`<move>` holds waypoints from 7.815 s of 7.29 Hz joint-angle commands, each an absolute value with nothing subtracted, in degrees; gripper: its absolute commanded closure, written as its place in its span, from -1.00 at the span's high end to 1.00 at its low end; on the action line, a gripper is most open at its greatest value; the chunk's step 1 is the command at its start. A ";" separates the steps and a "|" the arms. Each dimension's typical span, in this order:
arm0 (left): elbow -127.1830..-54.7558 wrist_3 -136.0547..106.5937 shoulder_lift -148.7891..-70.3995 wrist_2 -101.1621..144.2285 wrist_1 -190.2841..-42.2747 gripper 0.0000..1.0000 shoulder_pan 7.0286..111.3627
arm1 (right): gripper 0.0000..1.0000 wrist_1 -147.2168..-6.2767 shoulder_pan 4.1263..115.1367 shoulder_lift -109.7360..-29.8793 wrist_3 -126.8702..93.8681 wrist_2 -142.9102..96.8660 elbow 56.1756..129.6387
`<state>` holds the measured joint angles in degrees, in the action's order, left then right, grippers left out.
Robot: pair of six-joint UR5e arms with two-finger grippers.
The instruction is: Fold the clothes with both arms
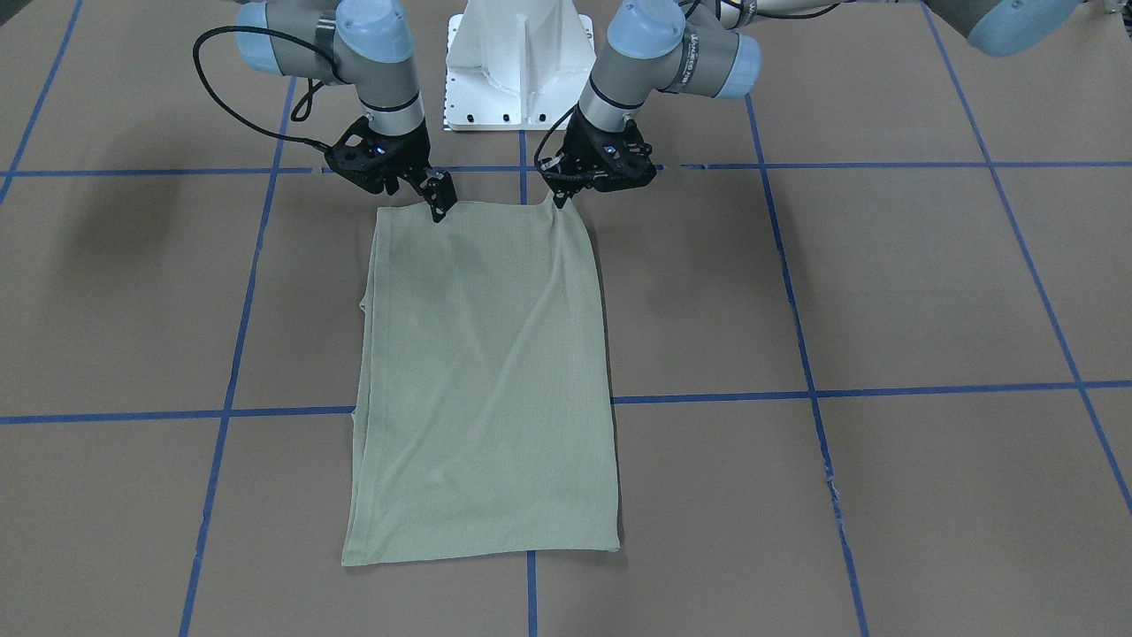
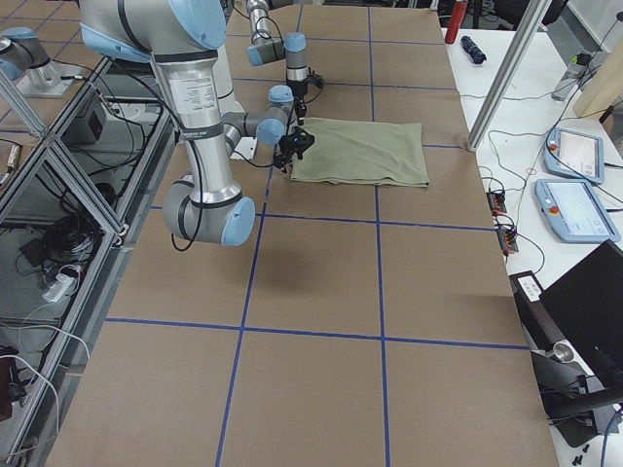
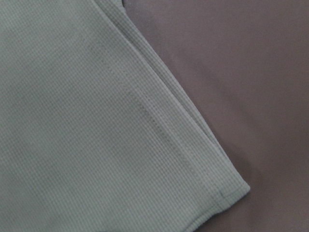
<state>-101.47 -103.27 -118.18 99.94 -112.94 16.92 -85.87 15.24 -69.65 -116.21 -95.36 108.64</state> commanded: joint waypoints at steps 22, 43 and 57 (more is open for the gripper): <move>-108.68 -90.88 -120.23 100.11 -101.82 -1.00 27.84 | -1.00 -76.94 31.00 -61.09 -105.73 -105.91 107.80; -82.62 -64.42 -124.63 111.97 -121.11 1.00 51.94 | 1.00 -76.19 42.11 -45.44 -94.21 -116.37 74.18; -79.64 15.24 -98.45 121.46 -121.11 1.00 88.28 | 1.00 -76.99 79.15 -78.71 -4.56 -129.98 80.51</move>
